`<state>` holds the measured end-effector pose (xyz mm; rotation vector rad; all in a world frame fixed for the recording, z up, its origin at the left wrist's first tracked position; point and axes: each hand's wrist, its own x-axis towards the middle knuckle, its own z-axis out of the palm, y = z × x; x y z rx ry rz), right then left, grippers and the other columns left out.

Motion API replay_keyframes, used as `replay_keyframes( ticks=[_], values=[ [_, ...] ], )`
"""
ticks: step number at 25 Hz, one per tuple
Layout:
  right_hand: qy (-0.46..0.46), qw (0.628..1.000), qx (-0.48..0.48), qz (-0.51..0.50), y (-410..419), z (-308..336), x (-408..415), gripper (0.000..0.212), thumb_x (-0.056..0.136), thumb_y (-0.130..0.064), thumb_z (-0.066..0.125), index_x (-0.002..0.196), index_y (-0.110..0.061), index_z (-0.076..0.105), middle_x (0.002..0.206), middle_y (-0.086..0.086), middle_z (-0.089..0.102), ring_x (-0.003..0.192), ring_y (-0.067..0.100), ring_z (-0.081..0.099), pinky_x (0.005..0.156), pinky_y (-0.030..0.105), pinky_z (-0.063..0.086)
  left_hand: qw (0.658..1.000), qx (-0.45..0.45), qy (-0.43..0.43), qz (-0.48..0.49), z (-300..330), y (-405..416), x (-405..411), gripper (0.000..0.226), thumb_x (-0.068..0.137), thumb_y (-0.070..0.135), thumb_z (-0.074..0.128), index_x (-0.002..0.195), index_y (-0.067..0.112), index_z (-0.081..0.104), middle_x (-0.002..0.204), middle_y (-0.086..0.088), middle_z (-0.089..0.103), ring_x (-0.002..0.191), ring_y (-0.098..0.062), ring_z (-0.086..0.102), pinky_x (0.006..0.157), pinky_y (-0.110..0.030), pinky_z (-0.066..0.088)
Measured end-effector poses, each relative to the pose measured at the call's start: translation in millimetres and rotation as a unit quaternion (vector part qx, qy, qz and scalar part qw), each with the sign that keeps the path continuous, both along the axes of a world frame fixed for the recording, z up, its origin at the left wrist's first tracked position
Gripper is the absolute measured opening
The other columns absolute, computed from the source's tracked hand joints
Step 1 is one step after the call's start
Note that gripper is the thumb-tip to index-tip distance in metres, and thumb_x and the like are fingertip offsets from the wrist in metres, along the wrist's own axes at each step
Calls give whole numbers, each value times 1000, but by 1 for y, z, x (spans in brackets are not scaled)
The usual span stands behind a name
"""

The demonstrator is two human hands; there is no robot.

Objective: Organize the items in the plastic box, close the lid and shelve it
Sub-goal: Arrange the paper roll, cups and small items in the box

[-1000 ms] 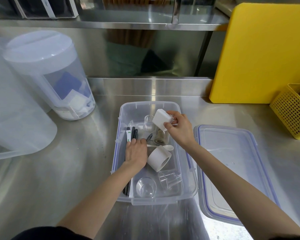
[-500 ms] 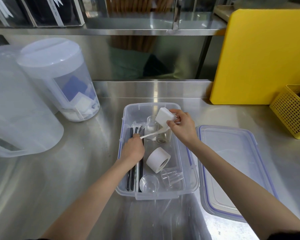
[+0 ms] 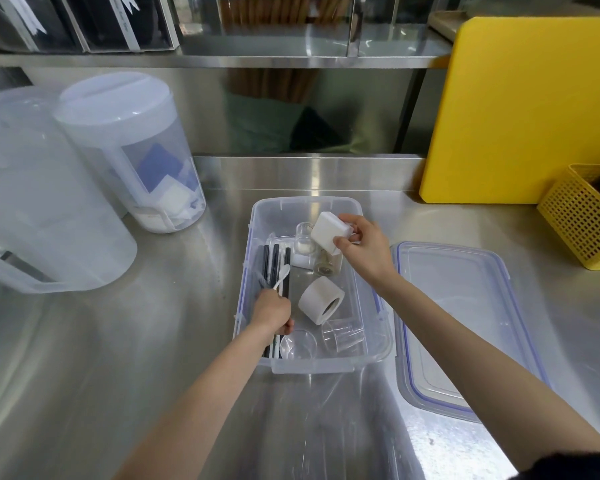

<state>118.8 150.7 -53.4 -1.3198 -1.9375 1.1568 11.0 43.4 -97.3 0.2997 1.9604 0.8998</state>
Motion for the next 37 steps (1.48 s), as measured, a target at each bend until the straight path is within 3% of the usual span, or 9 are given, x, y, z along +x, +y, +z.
replay_keyframes(
  ticks=[5,9,14,16,19,21,24,30,37],
  values=[
    [5,1000,-9,-6,-3,1,3,43,85,-9,58,127,-14,52,129,16,50,93,16,50,94,37,50,1000,-9,-13,12,6,-6,4,18,93,-4,29,106,6,20,68,-11,40,48,-16,39,27,-15,39],
    [3,1000,-3,-7,-8,2,6,43,85,-9,57,127,-14,52,128,16,51,93,17,51,94,37,49,999,-23,-5,-39,10,-10,6,52,94,-4,29,139,3,5,77,-12,45,50,-14,42,27,-12,37],
    [0,1000,3,-11,-13,7,9,43,85,-9,57,127,-14,53,127,17,52,93,19,51,93,39,49,994,-39,31,-97,25,-15,4,56,92,-8,27,142,2,2,137,-24,39,49,-15,52,26,-14,40],
    [1,1000,4,-10,-15,8,10,43,85,-9,57,127,-15,52,128,16,52,94,19,52,92,38,50,991,-56,38,-114,25,-16,1,48,91,-8,27,135,1,9,122,-25,55,40,-16,55,30,-18,45],
    [0,1000,9,-4,-18,10,11,45,84,-9,58,128,-14,52,127,16,54,96,22,55,90,38,51,986,-70,33,-150,33,-21,-3,18,91,-8,34,107,-2,28,49,-13,69,55,-20,59,47,-25,50],
    [-1,1000,9,-4,-21,10,13,45,84,-10,58,128,-14,51,128,15,54,96,21,54,91,37,50,984,-55,54,-163,45,-24,-2,8,91,-7,40,96,0,38,85,-20,73,72,-24,62,55,-29,55],
    [-1,1000,10,-4,-26,10,13,44,85,-11,58,128,-15,51,128,15,52,93,18,52,92,36,49,982,-8,87,-165,56,-25,-3,45,92,-8,37,135,-1,26,129,-26,52,95,-35,65,66,-35,59],
    [-1,1000,7,-1,-28,10,15,43,84,-10,58,127,-15,53,126,16,54,93,19,53,94,41,50,950,-29,210,-231,32,-12,-11,64,90,0,32,148,9,7,151,-23,24,136,-36,31,109,-39,32],
    [-8,1000,-12,-2,-25,5,20,42,86,-10,58,127,-13,53,126,17,52,94,17,50,92,35,48,940,-92,220,-245,9,4,0,73,91,1,34,149,18,-6,153,-21,-1,144,-35,4,117,-41,17]
  ],
)
